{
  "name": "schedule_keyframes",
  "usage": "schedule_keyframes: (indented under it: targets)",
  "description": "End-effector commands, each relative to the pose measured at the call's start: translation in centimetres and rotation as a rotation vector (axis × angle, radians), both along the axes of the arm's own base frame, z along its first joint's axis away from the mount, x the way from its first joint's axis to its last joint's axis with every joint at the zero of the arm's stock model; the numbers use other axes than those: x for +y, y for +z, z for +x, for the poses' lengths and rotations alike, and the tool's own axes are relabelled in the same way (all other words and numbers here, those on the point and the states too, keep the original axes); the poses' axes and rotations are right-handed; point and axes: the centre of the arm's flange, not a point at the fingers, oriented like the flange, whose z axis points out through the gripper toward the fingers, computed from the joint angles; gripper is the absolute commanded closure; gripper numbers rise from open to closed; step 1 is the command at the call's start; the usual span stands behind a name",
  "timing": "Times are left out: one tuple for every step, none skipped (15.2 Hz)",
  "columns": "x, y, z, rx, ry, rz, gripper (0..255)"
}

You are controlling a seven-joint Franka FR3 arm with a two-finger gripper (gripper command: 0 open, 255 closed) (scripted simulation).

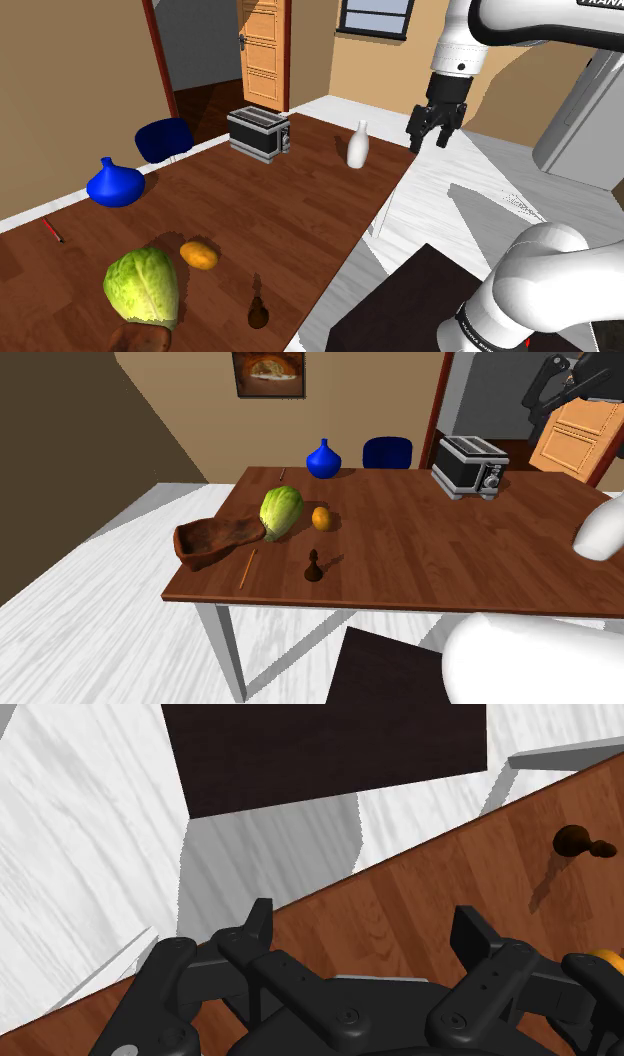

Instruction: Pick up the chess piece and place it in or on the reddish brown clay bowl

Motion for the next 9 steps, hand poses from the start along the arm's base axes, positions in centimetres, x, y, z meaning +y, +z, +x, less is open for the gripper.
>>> schedule_keyframes:
  targets:
    - [0.0,0.0,0.0,0.000,0.000,0.000,0]
    - [0.9,-0.9,0.2,-0.003,0.005,0.001,0]
    - [1.8,-1.8,0.5,-0.006,0.009,0.002,0]
    - [2.8,-2.7,0.7,-0.009,0.014,0.003,0]
    - [3.7,-3.5,1.0,-0.012,0.019,0.004,0]
    - [4.6,-4.4,1.2,-0.015,0.023,0.005,0]
    - [5.5,-5.3,1.4,-0.018,0.028,0.006,0]
    - [6.5,-6.2,1.7,-0.021,0.033,0.007,0]
    - [7.4,-7.1,1.9,-0.024,0.038,0.009,0]
